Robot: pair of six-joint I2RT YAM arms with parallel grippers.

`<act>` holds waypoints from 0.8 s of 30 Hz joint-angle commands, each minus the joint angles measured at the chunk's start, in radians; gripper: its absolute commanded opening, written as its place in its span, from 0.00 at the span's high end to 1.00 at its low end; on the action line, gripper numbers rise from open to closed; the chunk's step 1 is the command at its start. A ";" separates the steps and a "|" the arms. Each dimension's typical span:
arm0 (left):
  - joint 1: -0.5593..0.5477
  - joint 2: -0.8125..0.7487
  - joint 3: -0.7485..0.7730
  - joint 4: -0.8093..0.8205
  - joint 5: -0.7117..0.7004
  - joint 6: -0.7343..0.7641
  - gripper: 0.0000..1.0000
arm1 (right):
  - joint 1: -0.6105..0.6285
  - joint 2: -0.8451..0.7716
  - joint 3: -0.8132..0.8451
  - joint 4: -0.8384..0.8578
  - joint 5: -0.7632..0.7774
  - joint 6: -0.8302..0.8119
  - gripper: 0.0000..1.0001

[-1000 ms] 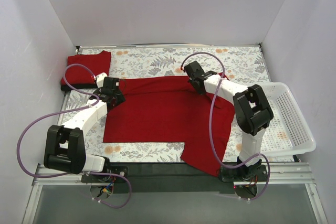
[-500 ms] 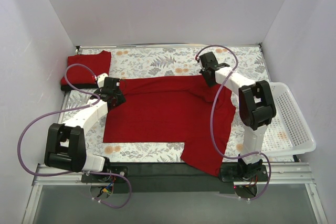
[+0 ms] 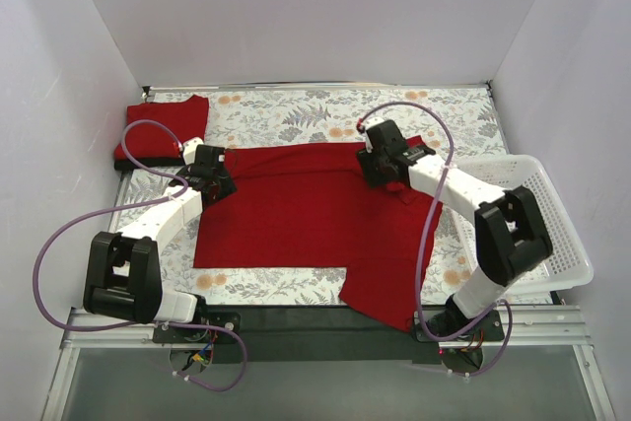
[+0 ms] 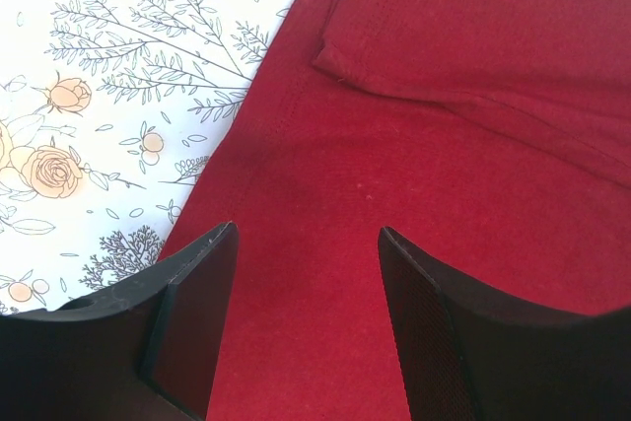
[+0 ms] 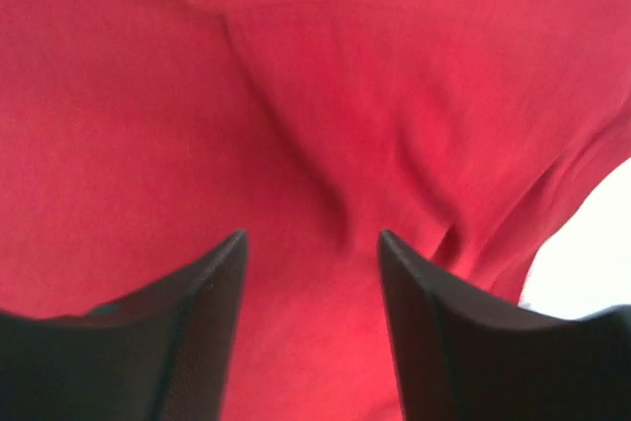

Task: Fold and stack the t-shirts
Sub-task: Fold the tshirt

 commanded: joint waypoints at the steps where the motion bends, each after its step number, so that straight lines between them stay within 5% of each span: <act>1: -0.003 -0.010 0.013 0.013 -0.005 0.008 0.45 | -0.017 -0.091 -0.176 0.177 -0.056 0.202 0.44; 6: -0.003 -0.013 0.011 0.013 -0.004 0.008 0.45 | -0.035 -0.166 -0.373 0.377 -0.077 0.307 0.39; 24: -0.003 -0.005 0.010 0.015 -0.005 0.013 0.45 | -0.098 -0.070 -0.404 0.594 -0.081 0.347 0.43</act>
